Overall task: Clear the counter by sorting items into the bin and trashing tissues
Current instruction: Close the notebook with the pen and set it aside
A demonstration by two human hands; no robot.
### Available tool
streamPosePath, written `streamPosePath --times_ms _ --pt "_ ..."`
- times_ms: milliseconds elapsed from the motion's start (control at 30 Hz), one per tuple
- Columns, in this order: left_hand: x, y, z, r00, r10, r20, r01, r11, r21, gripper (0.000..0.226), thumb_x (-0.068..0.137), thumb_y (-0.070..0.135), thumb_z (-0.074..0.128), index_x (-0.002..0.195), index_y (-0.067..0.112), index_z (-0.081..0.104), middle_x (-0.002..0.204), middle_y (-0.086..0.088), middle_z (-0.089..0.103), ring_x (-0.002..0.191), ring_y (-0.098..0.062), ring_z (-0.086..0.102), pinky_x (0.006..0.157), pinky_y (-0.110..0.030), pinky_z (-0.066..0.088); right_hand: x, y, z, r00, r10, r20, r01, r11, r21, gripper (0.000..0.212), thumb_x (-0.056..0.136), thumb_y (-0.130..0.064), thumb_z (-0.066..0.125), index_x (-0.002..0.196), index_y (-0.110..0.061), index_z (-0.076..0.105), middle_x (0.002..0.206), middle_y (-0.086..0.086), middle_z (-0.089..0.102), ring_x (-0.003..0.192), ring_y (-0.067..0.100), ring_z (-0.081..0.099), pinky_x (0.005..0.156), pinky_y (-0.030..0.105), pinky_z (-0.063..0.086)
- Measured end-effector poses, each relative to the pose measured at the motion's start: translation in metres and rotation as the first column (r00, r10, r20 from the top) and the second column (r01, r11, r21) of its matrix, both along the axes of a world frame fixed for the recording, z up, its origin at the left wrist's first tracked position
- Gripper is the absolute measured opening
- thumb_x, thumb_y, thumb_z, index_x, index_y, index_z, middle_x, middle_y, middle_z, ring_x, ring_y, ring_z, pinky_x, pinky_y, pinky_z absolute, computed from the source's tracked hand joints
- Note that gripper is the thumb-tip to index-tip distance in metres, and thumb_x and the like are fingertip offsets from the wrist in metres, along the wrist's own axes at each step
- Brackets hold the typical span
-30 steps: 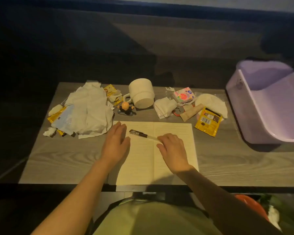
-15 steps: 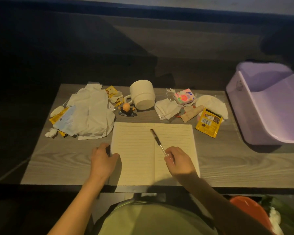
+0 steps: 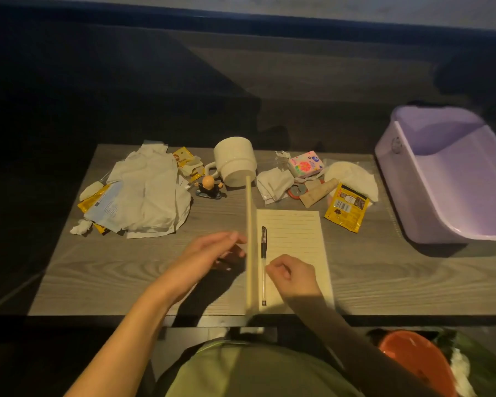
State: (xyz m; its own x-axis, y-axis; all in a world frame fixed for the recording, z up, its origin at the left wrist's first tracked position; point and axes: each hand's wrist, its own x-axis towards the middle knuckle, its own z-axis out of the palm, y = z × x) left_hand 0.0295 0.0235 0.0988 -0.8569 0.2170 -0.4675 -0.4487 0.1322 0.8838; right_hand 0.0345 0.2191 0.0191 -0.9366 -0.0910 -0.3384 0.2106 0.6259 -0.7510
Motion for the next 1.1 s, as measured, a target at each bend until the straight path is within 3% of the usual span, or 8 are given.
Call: streamPosePath --times_ms 100,267,333,433,533,767,967,1100 --pt "-0.003 0.022 -0.004 0.983 -0.181 0.001 0.181 0.982 -0.047 0.026 0.091 0.033 0.045 0.112 0.035 0.061 0.112 0.009 0.064 0.103 -0.005 0.058 0.082 -0.016 0.046 -0.017 0.015 0.013 0.956 -0.240 0.169 0.283 0.905 -0.318 0.027 0.097 -0.027 0.047 0.080 -0.013 0.062 0.068 0.001 0.058 0.062 0.013 0.054 0.059 0.020 0.046" --pt "-0.001 0.045 -0.036 0.951 -0.306 -0.038 0.279 0.907 -0.316 0.033 0.089 0.029 0.054 0.122 0.028 0.058 0.129 0.003 0.047 0.115 -0.010 0.046 0.093 -0.018 0.038 -0.031 0.065 0.019 0.812 -0.122 0.570 0.557 0.454 -0.696 0.073 0.085 -0.061 0.026 0.118 -0.004 0.059 0.112 0.021 0.069 0.105 0.033 0.066 0.087 0.044 0.056" --pt "-0.001 0.049 -0.043 0.975 -0.216 -0.048 0.187 0.921 -0.341 0.034 0.090 0.024 0.054 0.123 0.020 0.053 0.125 0.000 0.049 0.104 -0.008 0.048 0.083 -0.016 0.041 -0.024 0.078 0.017 0.815 -0.194 0.546 0.549 0.557 -0.623 0.065 0.091 -0.057 0.024 0.108 -0.010 0.065 0.100 0.014 0.074 0.093 0.027 0.071 0.080 0.040 0.059" --pt "-0.002 0.054 -0.055 0.994 -0.107 -0.022 0.090 0.916 -0.392 0.036 0.089 0.020 0.055 0.125 0.020 0.049 0.122 -0.003 0.052 0.104 -0.013 0.051 0.086 -0.025 0.047 -0.011 0.082 0.013 0.877 -0.372 0.304 0.432 0.887 -0.162 0.025 0.096 -0.036 0.046 0.094 -0.018 0.063 0.098 0.006 0.071 0.086 0.017 0.068 0.074 0.036 0.057" --pt "-0.003 0.061 -0.059 0.998 -0.064 -0.005 0.055 0.899 -0.434 0.042 0.088 0.017 0.056 0.129 0.016 0.045 0.119 -0.002 0.053 0.104 -0.016 0.053 0.087 -0.029 0.047 -0.009 0.079 0.004 0.881 -0.418 0.223 0.409 0.908 0.090 0.020 0.094 -0.019 0.054 0.112 -0.012 0.058 0.100 0.003 0.063 0.085 0.013 0.061 0.060 0.021 0.049" --pt "-0.012 0.080 -0.061 0.972 0.159 0.174 -0.106 0.954 -0.279 0.029 0.081 0.018 0.067 0.105 0.012 0.054 0.109 -0.006 0.065 0.096 -0.020 0.062 0.083 -0.037 0.054 -0.022 0.074 0.014 0.821 -0.399 0.408 0.455 0.889 -0.044 0.016 0.092 -0.020 0.056 0.079 -0.011 0.059 0.090 0.010 0.071 0.086 0.025 0.070 0.084 0.045 0.057" --pt "-0.013 0.083 -0.063 0.935 0.171 0.310 -0.157 0.985 -0.070 0.032 0.075 0.006 0.071 0.101 0.018 0.058 0.109 -0.007 0.069 0.099 -0.024 0.066 0.090 -0.045 0.053 -0.028 0.082 0.023 0.806 -0.322 0.496 0.447 0.881 -0.155 0.010 0.086 -0.017 0.065 0.088 -0.009 0.061 0.098 0.014 0.072 0.089 0.029 0.070 0.087 0.046 0.056" --pt "-0.012 0.087 -0.061 0.934 0.140 0.329 -0.170 0.983 0.065 0.044 0.076 -0.003 0.067 0.115 0.013 0.056 0.109 -0.008 0.070 0.100 -0.026 0.067 0.086 -0.044 0.054 -0.026 0.091 0.024 0.821 -0.348 0.453 0.489 0.839 -0.241 0.032 0.081 -0.010 0.071 0.103 -0.003 0.050 0.103 0.019 0.069 0.091 0.032 0.069 0.084 0.049 0.056"
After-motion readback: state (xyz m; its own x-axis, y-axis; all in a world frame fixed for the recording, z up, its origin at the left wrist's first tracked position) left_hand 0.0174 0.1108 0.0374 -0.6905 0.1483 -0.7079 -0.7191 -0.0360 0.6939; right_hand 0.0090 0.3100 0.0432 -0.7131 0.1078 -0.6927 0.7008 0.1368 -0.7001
